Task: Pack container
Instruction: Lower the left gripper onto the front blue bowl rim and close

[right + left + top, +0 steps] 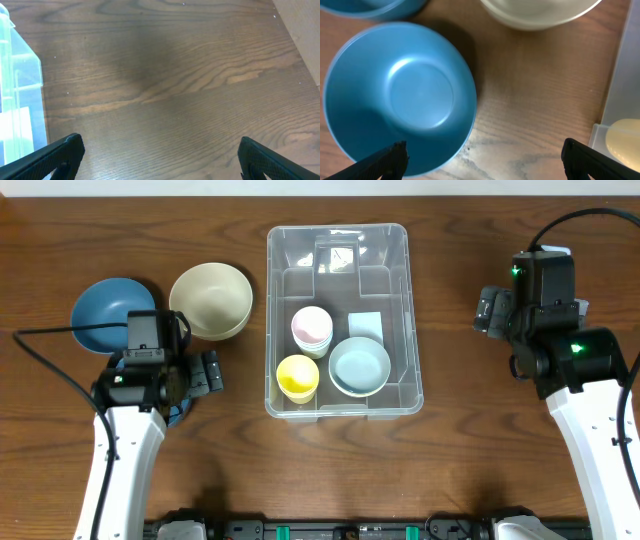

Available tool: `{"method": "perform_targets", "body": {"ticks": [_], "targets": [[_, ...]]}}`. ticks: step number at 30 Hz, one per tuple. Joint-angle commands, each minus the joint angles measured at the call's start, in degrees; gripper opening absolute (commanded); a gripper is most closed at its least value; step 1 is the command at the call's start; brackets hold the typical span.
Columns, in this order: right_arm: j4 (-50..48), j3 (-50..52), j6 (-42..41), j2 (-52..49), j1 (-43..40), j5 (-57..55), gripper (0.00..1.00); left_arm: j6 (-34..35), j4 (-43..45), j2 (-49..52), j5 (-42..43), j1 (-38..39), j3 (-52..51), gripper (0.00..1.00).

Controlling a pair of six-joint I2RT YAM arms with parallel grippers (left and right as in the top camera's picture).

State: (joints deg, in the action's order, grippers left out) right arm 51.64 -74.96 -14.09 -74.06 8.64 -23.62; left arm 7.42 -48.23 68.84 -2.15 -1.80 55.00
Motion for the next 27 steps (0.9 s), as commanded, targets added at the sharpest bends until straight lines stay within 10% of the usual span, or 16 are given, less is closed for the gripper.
{"method": "perform_targets", "body": {"ticks": [1,27], "targets": [[0.1,-0.9,-0.5,0.5,-0.4,-0.6,0.99,1.9,-0.1,2.1,-0.9,0.1,0.3,0.98],[0.1,-0.9,-0.5,0.5,-0.4,-0.6,0.99,3.4,13.2,17.7,-4.8,0.2,-0.1,0.98]]}}
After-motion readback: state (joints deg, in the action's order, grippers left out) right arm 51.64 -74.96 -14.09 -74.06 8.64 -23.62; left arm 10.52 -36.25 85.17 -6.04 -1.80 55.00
